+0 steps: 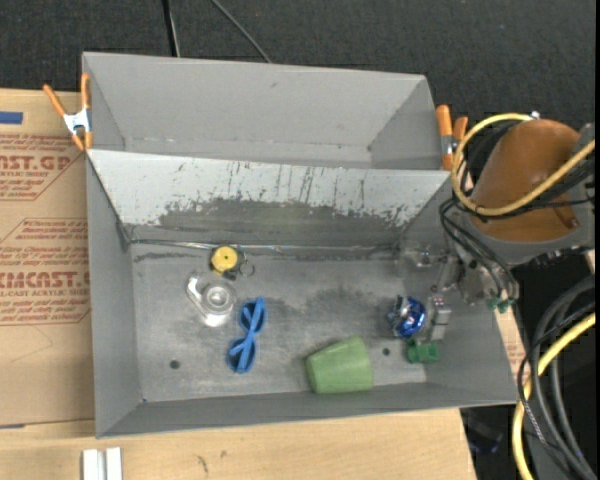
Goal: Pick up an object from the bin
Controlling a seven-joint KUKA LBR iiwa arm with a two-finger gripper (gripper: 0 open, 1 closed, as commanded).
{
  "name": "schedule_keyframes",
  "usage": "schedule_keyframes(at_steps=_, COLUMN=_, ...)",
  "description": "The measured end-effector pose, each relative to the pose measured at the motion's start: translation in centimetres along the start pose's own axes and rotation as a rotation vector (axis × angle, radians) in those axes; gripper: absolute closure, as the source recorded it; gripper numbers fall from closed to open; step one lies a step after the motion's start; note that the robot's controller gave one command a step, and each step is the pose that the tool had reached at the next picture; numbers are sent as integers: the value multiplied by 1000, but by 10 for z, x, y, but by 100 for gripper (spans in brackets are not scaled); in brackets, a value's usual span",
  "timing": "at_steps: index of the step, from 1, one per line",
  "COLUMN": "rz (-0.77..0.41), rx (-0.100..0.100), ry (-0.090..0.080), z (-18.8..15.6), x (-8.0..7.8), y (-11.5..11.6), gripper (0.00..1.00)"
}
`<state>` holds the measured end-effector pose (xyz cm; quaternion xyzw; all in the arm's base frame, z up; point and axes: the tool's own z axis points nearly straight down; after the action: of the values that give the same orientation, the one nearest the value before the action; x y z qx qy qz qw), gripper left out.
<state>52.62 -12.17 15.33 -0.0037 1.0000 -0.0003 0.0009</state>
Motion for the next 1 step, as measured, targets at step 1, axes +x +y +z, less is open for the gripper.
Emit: schedule_keyframes(at_steps=1, rz=166, rx=-2, ry=7, z=84, x=7, y=-23, gripper=0)
